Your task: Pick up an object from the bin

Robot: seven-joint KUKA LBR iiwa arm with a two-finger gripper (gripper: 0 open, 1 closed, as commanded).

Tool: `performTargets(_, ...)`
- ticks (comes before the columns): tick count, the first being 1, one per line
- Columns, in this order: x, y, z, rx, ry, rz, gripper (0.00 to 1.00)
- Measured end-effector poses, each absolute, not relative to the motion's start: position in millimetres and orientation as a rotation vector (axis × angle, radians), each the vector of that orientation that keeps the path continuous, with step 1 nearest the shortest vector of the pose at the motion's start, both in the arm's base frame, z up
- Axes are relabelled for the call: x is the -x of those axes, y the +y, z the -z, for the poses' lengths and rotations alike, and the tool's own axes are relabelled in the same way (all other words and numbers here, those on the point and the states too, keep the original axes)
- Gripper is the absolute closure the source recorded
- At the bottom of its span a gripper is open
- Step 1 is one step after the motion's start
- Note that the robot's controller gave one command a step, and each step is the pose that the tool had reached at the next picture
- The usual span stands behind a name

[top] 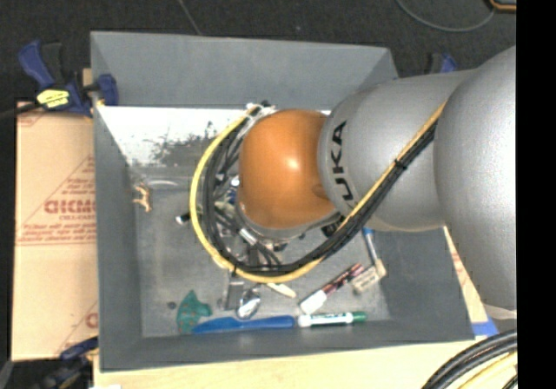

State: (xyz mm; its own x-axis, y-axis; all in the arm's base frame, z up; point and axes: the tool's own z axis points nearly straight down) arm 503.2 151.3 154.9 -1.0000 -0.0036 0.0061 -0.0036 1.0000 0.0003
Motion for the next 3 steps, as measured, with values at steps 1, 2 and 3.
performTargets(1, -505.3, 150.8, -159.0, 0.001, -3.143, 0.003, 0.0)
performTargets(2, -555.3, 81.3, -69.2, 0.122, -3.14, 0.0, 0.0)
performTargets(3, -548.5, 104.0, -70.6, 0.265, -3.135, 0.009, 0.0)
